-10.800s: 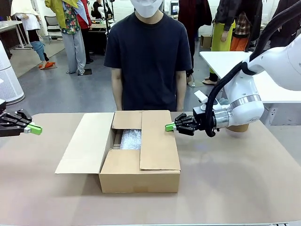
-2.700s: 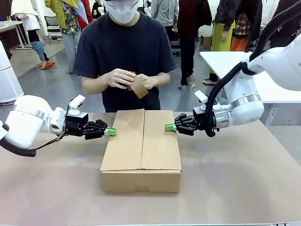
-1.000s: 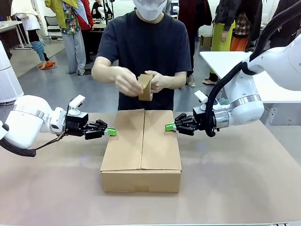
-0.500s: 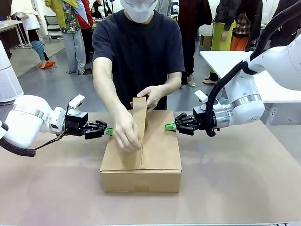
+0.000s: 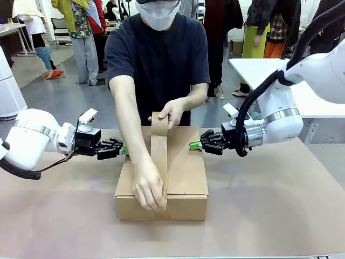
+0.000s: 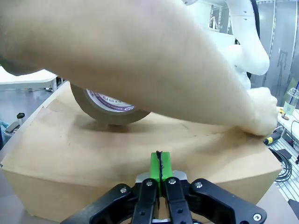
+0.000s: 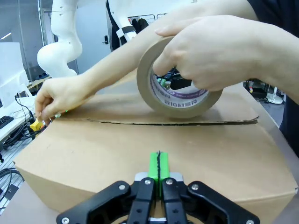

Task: Wrap the clocks to prevent damage.
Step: After the human seals the box with tape, release both hands from the side flaps of the Package Box.

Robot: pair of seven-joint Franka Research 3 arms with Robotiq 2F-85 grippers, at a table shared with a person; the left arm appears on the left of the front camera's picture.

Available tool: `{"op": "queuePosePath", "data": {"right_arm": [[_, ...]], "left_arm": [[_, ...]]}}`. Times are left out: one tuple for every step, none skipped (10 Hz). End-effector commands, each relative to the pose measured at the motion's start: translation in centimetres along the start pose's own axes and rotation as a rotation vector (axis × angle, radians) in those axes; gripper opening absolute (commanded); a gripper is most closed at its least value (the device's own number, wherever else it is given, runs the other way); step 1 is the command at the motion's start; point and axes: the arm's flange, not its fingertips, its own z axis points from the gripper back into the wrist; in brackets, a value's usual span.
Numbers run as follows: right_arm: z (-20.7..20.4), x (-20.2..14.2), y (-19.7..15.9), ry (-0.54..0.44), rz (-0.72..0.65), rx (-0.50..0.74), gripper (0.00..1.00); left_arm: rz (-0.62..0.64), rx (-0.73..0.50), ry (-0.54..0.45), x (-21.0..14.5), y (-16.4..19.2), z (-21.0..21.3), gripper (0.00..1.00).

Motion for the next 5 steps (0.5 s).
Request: {"op": "queuePosePath", "data": {"right_arm": [[-0.25, -0.43, 0.02, 0.009, -0.006, -0.004, 0.01], [-0.25, -0.43, 0.02, 0.009, -0.006, -0.004, 0.01], [-0.25, -0.43, 0.02, 0.009, -0.006, -0.004, 0.01], [-0.25, -0.43, 0.02, 0.009, -0.006, -0.004, 0.01], [-0.25, -0.43, 0.02, 0.009, -0.006, -0.004, 0.01]], "left_arm": [[0.002, 0.006, 0.008, -0.29, -0.02, 0.00, 0.01], [0.002, 0.006, 0.008, -0.29, -0.02, 0.00, 0.01], [0.002, 0.006, 0.008, -0.29, -0.02, 0.00, 0.01], [0.002, 0.006, 0.008, -0.29, -0.02, 0.00, 0.01], [0.002, 0.006, 0.008, -0.29, -0.02, 0.00, 0.01]]}}
